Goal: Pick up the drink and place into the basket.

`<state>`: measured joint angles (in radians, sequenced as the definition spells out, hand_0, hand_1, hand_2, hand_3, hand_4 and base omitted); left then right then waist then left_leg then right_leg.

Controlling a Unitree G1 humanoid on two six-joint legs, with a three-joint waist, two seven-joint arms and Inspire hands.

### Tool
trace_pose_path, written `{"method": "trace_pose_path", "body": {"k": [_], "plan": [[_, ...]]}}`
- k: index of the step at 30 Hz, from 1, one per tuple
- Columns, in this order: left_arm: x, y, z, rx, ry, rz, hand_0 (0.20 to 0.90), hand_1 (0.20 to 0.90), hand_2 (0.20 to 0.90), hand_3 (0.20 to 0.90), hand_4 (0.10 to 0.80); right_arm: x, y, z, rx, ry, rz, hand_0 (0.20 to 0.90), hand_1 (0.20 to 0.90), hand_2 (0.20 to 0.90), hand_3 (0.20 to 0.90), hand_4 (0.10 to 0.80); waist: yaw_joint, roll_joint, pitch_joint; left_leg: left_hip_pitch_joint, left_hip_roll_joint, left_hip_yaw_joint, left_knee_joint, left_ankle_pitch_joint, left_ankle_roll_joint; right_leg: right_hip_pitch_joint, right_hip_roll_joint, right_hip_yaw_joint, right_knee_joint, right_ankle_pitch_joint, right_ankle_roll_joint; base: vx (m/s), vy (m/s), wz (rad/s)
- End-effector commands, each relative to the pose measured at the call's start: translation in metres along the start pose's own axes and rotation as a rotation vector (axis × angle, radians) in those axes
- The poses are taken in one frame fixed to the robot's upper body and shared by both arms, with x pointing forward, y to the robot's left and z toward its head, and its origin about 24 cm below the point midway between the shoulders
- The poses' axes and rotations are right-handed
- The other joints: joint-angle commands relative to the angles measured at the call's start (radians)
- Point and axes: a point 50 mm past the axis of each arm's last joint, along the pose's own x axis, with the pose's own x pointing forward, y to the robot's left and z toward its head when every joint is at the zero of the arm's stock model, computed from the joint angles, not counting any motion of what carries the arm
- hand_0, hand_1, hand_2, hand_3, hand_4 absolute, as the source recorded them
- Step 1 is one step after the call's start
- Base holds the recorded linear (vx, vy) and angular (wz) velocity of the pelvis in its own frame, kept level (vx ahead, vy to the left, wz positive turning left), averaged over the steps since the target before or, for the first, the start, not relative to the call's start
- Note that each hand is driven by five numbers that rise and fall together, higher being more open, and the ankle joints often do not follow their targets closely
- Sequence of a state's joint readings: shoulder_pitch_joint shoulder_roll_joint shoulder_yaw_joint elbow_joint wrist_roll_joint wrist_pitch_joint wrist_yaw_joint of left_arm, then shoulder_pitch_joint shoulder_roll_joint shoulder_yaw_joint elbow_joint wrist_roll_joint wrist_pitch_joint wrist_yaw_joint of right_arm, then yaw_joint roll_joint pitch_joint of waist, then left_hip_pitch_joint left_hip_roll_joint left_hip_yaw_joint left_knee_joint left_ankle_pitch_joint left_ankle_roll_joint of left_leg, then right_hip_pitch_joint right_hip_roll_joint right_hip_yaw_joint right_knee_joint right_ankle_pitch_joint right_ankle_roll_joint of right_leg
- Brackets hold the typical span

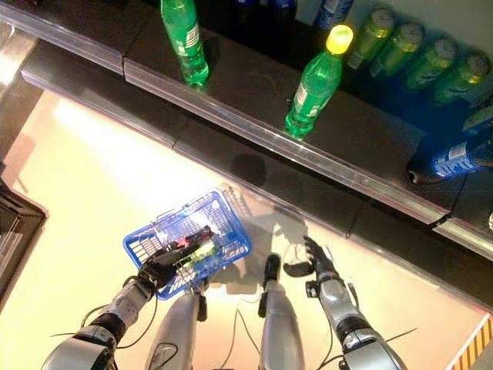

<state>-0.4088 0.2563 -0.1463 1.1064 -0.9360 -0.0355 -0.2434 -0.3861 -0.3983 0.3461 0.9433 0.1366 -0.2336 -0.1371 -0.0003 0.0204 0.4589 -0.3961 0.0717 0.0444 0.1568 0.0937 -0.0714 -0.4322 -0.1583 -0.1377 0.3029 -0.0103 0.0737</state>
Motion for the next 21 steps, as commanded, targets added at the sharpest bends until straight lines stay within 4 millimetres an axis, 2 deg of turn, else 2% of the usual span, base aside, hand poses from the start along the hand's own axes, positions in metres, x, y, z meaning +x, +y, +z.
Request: {"method": "trace_pose_path", "body": {"k": [1,6,12,17,21], "plan": [[-0.013,0.016,0.008,0.004,-0.093,0.0,0.3,0.3,0.3,0.2,0.1,-0.002,-0.003,0.047,-0.075,-0.267,-0.003,0.9,0.9,0.9,0.9,0.8,0.008,-0.03,-0.058,-0.068,-0.04,-0.026,0.184,-0.127,0.027,-0.032,-0.014,0.042,0.005,0.016,0.043,0.0,0.0,0.0],[-0.018,0.022,0.004,-0.01,-0.106,0.014,0.3,0.3,0.3,0.2,0.1,-0.017,0.002,0.105,-0.124,-0.557,0.05,0.9,0.9,0.9,0.9,0.8,-0.001,-0.039,-0.05,-0.046,-0.038,-0.011,0.149,-0.119,0.028,-0.014,-0.003,0.045,-0.029,0.025,0.052,0.0,0.0,0.0],[-0.019,0.023,0.007,-0.013,-0.117,0.013,0.3,0.3,0.3,0.2,0.1,-0.033,-0.01,0.155,-0.154,-0.798,0.059,0.9,0.9,0.9,0.9,0.8,-0.003,-0.051,-0.041,-0.027,-0.032,0.005,0.122,-0.113,0.023,0.013,0.003,0.037,-0.065,0.029,0.053,0.0,0.0,0.0],[-0.019,0.024,0.007,-0.015,-0.122,0.014,0.3,0.3,0.3,0.2,0.1,-0.047,-0.021,0.182,-0.163,-0.931,-0.01,0.9,0.9,0.9,0.9,0.8,-0.005,-0.056,-0.033,-0.026,-0.026,0.008,0.131,-0.118,0.022,0.026,0.006,0.033,-0.068,0.024,0.048,0.0,0.0,0.0],[-0.021,0.026,0.005,-0.018,-0.125,0.018,0.3,0.3,0.3,0.2,0.1,-0.056,-0.035,0.191,-0.121,-1.003,-0.095,0.9,0.9,0.9,0.9,0.8,-0.009,-0.054,-0.025,-0.02,-0.024,0.01,0.135,-0.122,0.023,0.034,0.01,0.039,-0.069,0.02,0.045,0.0,0.0,0.0]]}}
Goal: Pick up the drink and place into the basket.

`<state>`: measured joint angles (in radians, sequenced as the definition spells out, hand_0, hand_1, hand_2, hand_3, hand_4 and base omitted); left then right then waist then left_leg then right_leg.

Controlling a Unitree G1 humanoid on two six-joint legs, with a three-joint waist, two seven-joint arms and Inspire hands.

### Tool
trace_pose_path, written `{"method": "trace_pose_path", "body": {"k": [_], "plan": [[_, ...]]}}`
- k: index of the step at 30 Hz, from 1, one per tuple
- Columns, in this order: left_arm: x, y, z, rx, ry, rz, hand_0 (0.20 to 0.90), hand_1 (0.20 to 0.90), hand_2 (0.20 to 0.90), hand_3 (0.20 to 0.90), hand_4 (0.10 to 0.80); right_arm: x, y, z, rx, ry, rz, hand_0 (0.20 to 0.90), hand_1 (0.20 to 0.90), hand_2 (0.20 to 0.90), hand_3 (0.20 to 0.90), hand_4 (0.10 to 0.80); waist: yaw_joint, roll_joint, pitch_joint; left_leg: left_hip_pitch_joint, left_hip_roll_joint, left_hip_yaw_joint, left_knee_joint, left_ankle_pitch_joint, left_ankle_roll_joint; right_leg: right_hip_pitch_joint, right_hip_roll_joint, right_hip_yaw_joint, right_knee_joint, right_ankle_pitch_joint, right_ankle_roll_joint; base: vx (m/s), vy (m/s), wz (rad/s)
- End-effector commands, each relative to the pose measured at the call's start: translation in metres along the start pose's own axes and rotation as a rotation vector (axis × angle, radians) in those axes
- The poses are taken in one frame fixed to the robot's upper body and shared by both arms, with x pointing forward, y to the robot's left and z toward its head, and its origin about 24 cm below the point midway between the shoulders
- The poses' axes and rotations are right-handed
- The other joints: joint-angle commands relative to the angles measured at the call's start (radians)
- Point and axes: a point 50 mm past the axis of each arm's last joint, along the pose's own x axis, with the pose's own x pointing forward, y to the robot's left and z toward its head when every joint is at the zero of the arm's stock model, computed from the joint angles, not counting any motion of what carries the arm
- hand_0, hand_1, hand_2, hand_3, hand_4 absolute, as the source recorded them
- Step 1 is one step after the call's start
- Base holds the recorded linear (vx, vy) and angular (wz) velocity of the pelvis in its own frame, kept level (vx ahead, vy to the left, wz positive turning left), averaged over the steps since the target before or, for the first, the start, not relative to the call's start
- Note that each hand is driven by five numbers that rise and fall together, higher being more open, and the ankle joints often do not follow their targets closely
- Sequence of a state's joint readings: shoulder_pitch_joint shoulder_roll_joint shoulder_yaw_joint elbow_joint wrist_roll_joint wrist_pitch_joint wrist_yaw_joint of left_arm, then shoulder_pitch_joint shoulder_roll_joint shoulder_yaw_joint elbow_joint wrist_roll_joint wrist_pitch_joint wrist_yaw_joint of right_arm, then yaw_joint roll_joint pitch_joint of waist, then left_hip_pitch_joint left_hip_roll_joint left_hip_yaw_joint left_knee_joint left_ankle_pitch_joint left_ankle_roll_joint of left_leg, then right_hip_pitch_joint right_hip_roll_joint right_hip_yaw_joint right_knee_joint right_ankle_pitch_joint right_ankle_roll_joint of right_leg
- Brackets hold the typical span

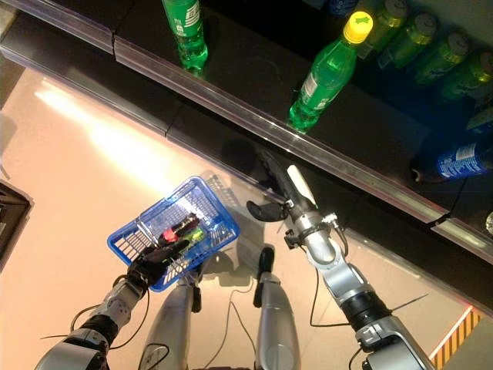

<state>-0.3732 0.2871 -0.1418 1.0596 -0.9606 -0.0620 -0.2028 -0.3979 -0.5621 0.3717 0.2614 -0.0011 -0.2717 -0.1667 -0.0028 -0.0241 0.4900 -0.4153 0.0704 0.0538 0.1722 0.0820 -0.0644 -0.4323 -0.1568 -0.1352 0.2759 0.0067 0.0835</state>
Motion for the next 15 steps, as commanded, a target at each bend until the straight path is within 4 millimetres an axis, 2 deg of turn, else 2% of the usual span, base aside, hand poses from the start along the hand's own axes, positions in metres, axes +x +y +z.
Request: {"method": "trace_pose_path", "body": {"k": [1,5,15], "plan": [[-0.015,0.017,-0.002,-0.017,-0.074,-0.031,0.3,0.3,0.3,0.2,0.1,0.004,-0.035,0.05,0.025,-0.299,-0.181,0.9,0.9,0.9,0.9,0.8,-0.009,-0.009,-0.053,0.001,-0.024,0.0,0.119,-0.111,0.016,0.038,0.01,0.04,-0.044,0.002,0.033,0.0,0.0,0.0],[-0.018,0.02,-0.004,-0.027,-0.08,-0.031,0.3,0.3,0.3,0.2,0.1,-0.001,-0.053,0.055,0.059,-0.348,-0.305,0.9,0.9,0.9,0.9,0.8,-0.015,0.001,-0.043,0.017,-0.024,0.008,0.108,-0.114,0.019,0.052,0.011,0.043,-0.054,0.001,0.033,0.009,0.012,-0.02],[-0.02,0.022,-0.006,-0.043,-0.083,-0.026,0.3,0.3,0.3,0.2,0.1,-0.008,-0.077,0.057,0.065,-0.379,-0.455,0.9,0.9,0.9,0.9,0.8,-0.03,0.013,-0.029,0.022,-0.027,0.019,0.122,-0.125,0.022,0.057,0.008,0.053,-0.056,0.0,0.029,0.003,0.009,-0.01]]}}
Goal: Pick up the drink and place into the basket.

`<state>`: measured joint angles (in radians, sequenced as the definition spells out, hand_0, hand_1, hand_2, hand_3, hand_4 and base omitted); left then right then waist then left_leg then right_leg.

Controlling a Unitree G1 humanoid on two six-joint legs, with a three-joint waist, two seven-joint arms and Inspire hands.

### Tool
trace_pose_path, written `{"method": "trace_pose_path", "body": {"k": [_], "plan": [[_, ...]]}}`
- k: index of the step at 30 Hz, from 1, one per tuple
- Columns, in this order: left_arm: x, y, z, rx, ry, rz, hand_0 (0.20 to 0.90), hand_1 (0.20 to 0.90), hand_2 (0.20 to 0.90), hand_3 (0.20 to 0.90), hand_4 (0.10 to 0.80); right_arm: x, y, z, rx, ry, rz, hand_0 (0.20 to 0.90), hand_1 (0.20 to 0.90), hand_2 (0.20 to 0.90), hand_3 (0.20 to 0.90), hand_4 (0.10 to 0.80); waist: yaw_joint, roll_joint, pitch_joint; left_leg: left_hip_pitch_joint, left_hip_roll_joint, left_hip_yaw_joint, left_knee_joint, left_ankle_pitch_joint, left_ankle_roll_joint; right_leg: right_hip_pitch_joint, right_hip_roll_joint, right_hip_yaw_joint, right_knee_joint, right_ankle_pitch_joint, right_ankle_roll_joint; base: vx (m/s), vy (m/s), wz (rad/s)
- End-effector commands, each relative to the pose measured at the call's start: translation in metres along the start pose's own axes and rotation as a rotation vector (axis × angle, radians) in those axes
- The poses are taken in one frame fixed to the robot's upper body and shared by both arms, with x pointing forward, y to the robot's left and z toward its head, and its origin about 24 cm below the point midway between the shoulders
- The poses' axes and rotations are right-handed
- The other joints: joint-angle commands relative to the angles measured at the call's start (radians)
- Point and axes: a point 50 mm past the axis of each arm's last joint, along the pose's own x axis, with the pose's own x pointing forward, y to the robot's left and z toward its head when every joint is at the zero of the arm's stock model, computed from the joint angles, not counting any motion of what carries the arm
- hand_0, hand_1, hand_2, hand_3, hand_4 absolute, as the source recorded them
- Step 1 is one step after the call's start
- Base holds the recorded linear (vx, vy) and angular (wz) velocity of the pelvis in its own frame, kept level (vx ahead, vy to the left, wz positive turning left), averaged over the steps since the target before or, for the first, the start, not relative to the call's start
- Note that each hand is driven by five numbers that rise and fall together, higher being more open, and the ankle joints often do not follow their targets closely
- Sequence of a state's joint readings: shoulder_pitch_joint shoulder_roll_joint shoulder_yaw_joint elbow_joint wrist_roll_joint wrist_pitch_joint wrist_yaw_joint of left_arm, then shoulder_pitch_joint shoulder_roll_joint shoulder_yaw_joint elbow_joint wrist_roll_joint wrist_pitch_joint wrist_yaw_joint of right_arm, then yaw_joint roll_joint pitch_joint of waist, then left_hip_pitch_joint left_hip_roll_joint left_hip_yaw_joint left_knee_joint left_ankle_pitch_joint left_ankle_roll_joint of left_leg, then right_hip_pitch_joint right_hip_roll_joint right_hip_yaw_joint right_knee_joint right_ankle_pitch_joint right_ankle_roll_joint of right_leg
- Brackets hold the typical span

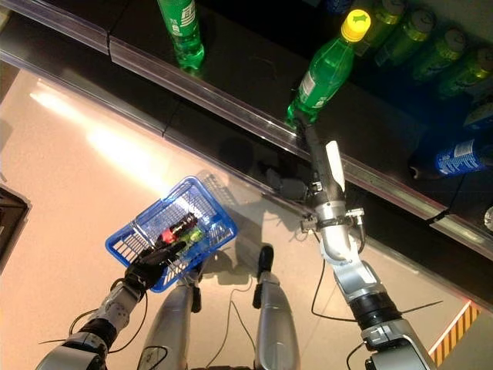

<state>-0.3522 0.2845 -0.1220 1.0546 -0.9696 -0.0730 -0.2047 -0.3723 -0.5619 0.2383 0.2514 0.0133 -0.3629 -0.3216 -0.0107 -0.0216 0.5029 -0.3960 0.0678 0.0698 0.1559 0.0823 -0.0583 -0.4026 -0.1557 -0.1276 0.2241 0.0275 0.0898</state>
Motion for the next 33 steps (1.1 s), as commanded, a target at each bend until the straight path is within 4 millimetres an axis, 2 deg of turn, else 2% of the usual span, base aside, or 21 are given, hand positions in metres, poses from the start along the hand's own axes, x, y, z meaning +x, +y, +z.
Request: {"method": "trace_pose_path", "body": {"k": [1,7,15,21,33], "plan": [[-0.017,0.017,-0.002,-0.02,-0.071,-0.042,0.3,0.3,0.3,0.2,0.1,0.012,-0.039,0.052,0.078,-0.295,-0.187,0.9,0.9,0.9,0.9,0.8,-0.022,0.01,-0.04,0.005,-0.023,0.006,0.139,-0.126,0.017,0.03,0.006,0.043,-0.005,-0.021,0.022,0.0,0.0,0.0],[-0.017,0.015,-0.003,-0.02,-0.074,-0.047,0.3,0.3,0.3,0.2,0.1,0.008,-0.049,0.043,0.119,-0.258,-0.274,0.9,0.9,0.9,0.9,0.8,-0.024,0.009,-0.033,0.008,-0.022,0.008,0.141,-0.13,0.019,0.038,0.009,0.046,-0.009,-0.021,0.02,0.0,0.0,0.0],[-0.017,0.017,0.0,-0.015,-0.076,-0.041,0.3,0.3,0.3,0.2,0.1,0.008,-0.062,0.042,0.151,-0.261,-0.349,0.9,0.9,0.9,0.9,0.8,-0.025,0.006,-0.027,0.004,-0.021,0.008,0.15,-0.132,0.022,0.038,0.011,0.046,-0.003,-0.021,0.022,0.0,0.0,0.0],[-0.018,0.018,-0.002,-0.011,-0.071,-0.041,0.3,0.3,0.3,0.2,0.1,0.004,-0.064,0.036,0.178,-0.237,-0.393,0.9,0.9,0.9,0.9,0.8,-0.024,0.007,-0.025,0.007,-0.021,0.01,0.153,-0.134,0.024,0.043,0.01,0.044,-0.003,-0.024,0.02,0.0,0.0,0.0],[-0.019,0.019,-0.002,-0.008,-0.071,-0.042,0.3,0.3,0.3,0.2,0.1,0.002,-0.075,0.035,0.206,-0.243,-0.462,0.9,0.9,0.9,0.9,0.8,-0.028,0.009,-0.018,0.008,-0.022,0.015,0.158,-0.136,0.027,0.047,0.012,0.045,-0.004,-0.021,0.019,0.0,0.0,0.0]]}}
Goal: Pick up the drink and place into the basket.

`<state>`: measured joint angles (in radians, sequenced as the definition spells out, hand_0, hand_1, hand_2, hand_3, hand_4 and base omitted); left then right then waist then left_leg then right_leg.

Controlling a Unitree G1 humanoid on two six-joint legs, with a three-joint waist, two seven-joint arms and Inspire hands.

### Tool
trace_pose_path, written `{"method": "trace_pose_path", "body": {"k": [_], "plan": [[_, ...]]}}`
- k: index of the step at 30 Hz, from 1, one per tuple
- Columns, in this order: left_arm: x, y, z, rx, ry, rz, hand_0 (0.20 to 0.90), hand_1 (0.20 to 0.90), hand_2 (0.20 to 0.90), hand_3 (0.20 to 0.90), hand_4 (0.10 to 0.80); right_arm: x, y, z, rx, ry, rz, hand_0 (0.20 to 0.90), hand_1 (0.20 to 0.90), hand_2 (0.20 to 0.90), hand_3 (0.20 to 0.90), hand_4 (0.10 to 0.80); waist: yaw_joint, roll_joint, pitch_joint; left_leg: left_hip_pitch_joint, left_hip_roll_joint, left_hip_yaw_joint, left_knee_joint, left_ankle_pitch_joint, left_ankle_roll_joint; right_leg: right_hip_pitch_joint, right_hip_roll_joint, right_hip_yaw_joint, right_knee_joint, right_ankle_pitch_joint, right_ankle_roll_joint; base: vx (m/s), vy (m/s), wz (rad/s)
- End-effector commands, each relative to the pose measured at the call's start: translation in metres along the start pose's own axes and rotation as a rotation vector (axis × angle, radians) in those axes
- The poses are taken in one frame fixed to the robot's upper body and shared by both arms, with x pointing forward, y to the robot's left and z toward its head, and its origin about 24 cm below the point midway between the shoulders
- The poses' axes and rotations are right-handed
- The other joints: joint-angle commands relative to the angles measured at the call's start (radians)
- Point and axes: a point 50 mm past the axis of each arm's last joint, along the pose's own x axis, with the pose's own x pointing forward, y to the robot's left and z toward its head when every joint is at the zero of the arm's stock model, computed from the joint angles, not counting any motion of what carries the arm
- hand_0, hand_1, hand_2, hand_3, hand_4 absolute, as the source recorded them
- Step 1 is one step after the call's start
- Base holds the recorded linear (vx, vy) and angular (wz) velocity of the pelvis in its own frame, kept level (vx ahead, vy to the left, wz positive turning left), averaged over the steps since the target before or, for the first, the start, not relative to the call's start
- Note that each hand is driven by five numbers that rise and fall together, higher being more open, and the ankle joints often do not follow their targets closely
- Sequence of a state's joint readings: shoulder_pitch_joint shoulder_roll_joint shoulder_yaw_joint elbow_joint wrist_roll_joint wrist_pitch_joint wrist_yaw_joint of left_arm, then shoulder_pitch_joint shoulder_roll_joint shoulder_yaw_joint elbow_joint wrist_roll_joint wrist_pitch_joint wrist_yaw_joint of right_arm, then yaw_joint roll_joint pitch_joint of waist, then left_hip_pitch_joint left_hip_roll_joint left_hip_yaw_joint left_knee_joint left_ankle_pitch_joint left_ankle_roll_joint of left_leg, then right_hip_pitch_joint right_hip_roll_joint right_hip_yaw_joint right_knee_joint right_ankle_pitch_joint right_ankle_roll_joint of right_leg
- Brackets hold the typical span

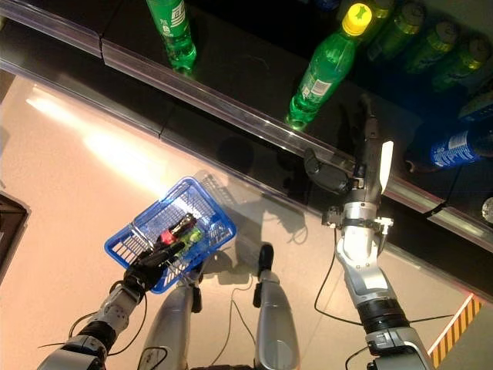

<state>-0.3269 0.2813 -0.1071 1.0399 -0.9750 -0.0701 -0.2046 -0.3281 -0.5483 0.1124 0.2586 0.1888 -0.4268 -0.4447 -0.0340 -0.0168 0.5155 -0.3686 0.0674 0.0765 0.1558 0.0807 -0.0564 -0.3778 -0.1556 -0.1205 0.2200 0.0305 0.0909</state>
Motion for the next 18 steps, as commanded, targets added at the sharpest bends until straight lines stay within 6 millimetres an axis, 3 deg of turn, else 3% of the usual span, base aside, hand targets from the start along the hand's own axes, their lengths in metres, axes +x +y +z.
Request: {"method": "trace_pose_path", "body": {"k": [1,7,18], "plan": [[-0.015,0.014,0.003,0.014,-0.073,-0.054,0.3,0.3,0.3,0.2,0.1,0.019,-0.026,0.049,0.09,-0.281,-0.131,0.9,0.9,0.9,0.9,0.8,-0.004,0.004,-0.031,-0.018,-0.021,0.009,0.158,-0.135,0.025,0.023,0.012,0.037,0.001,-0.024,0.018,0.0,0.0,0.0],[-0.014,0.013,0.005,0.023,-0.069,-0.06,0.3,0.3,0.3,0.2,0.1,0.027,-0.028,0.057,0.091,-0.315,-0.132,0.9,0.9,0.9,0.9,0.8,0.002,0.003,-0.028,-0.021,-0.022,0.008,0.163,-0.135,0.026,0.024,0.013,0.035,0.0,-0.022,0.019,0.0,0.0,0.0],[-0.013,0.011,0.008,0.057,-0.047,-0.07,0.3,0.3,0.3,0.2,0.1,0.062,-0.031,0.075,0.112,-0.318,-0.053,0.9,0.9,0.9,0.9,0.8,0.037,0.001,-0.031,-0.018,-0.023,-0.004,0.167,-0.134,0.024,0.041,0.013,0.015,-0.009,-0.019,0.019,0.003,-0.007,0.0]]}}
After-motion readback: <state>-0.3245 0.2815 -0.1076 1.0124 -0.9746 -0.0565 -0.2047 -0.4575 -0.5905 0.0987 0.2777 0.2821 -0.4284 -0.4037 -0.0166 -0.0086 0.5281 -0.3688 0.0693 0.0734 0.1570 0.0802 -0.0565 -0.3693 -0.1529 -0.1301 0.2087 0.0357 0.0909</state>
